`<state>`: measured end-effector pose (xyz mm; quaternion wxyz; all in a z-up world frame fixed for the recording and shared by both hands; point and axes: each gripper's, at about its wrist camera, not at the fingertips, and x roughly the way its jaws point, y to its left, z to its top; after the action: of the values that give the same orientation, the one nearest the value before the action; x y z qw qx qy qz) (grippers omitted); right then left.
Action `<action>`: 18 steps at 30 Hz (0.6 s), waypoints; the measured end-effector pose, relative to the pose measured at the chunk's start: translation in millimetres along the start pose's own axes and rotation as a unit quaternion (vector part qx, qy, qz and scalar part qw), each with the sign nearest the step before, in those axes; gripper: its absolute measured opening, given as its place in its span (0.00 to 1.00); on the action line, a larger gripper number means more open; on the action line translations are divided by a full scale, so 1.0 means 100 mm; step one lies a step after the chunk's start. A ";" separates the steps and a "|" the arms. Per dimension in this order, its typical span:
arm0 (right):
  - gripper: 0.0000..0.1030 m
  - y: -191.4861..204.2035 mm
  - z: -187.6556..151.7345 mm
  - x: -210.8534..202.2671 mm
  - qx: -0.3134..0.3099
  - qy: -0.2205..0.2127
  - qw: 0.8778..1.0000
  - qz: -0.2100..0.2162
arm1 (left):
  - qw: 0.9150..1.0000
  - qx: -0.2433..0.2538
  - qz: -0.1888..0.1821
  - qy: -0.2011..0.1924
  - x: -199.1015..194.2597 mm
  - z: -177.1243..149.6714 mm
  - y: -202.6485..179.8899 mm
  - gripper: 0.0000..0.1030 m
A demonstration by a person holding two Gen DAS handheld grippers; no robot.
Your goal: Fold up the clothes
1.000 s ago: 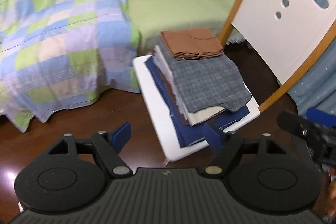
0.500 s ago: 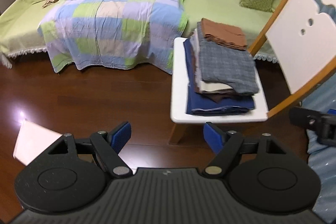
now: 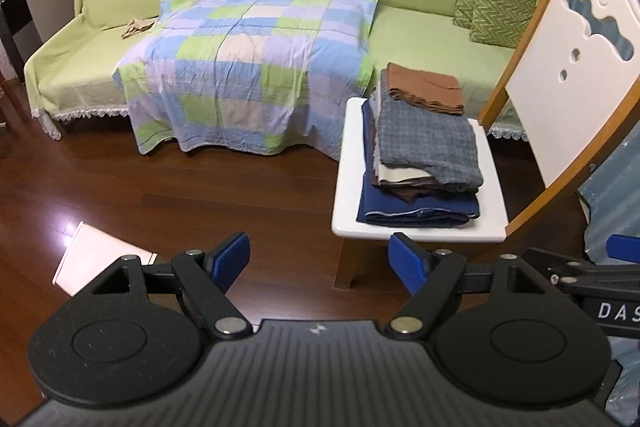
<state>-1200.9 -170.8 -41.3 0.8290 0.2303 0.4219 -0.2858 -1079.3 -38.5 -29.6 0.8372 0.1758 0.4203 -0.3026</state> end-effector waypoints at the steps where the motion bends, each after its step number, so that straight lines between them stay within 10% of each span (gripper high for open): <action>1: 0.98 0.00 0.02 0.00 0.001 -0.001 1.000 -0.001 | 1.000 0.002 -0.001 -0.001 0.00 0.01 -0.01 0.76; 18: 0.98 0.22 0.61 0.43 0.065 0.007 0.996 -0.055 | 0.994 0.090 -0.061 0.009 0.70 1.02 0.17 0.76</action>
<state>-1131.0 -204.6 -41.6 0.7922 0.2625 0.4203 -0.3561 -974.9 -106.3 -26.2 0.7942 0.2268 0.4089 -0.3881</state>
